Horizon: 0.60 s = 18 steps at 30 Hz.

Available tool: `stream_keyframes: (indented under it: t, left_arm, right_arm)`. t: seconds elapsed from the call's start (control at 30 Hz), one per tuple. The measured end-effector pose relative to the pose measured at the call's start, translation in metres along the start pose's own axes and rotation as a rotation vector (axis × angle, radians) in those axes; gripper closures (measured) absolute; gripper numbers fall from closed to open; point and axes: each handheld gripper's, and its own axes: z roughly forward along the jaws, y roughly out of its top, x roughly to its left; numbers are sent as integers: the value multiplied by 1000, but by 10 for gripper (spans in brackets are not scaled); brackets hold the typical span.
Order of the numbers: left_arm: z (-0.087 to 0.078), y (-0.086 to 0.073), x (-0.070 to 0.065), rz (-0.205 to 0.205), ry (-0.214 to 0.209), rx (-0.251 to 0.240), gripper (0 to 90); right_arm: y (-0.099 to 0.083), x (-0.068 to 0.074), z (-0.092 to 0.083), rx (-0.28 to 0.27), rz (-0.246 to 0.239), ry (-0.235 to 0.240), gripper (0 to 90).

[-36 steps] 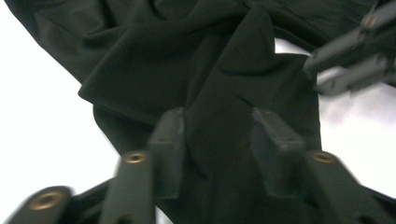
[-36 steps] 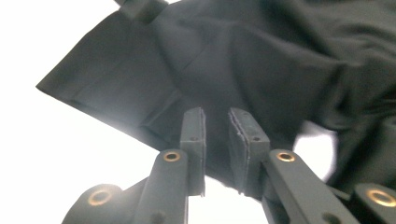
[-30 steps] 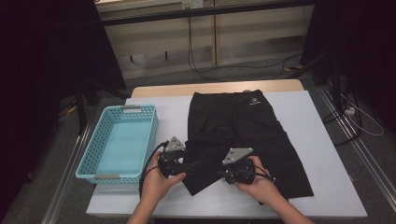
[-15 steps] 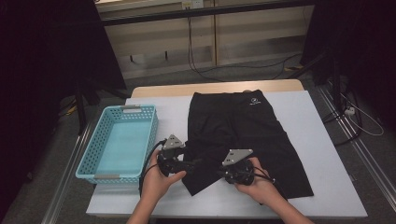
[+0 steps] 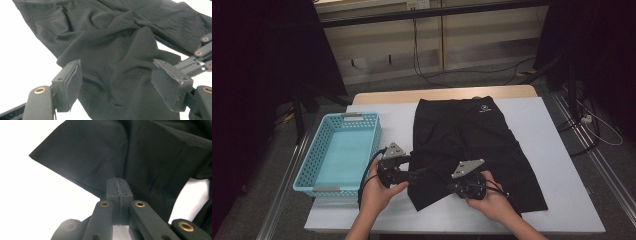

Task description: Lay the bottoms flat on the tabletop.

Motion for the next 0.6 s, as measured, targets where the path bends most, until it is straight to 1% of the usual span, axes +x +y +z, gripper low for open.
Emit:
stream_keyframes:
  t: [0.07, 0.2, 0.27, 0.3, 0.37, 0.43, 0.47, 0.5, 0.53, 0.57, 0.6]
  left_arm:
    - [0, 0, 0, 0, 0, 0, 258]
    - [0, 0, 0, 0, -4, 2, 261]
    - [0, -1, 0, 2, -4, 6, 261]
    - [0, -1, 0, 2, -5, 8, 261]
    - [0, -1, 0, 4, -5, 7, 261]
    - [0, 0, 0, 5, -4, 8, 261]
    - [0, 0, 0, 7, -3, 8, 261]
    - [0, 0, 1, 7, -2, 10, 261]
    - [0, 0, 1, 3, -3, 10, 261]
    - [1, 0, 1, 3, -2, 11, 260]
    - [1, 0, 1, 5, -2, 12, 259]
  right_arm:
    - [0, 2, -1, 8, 5, 4, 900]
    - [-1, 10, -4, 17, -6, 16, 900]
    - [-3, 13, -6, 31, -7, 30, 900]
    - [-5, 14, -8, 30, -7, 27, 900]
    - [-8, 16, -10, 36, -7, 43, 900]
    - [-12, 17, -13, 25, -11, 43, 900]
    - [-13, 16, -15, 5, -14, 39, 845]
    - [-13, 14, -16, -19, -9, 21, 744]
    - [-12, 12, -18, -39, 2, -7, 680]
    - [-11, 9, -20, -51, 11, -24, 661]
    - [-9, 4, -24, -74, 24, -49, 659]
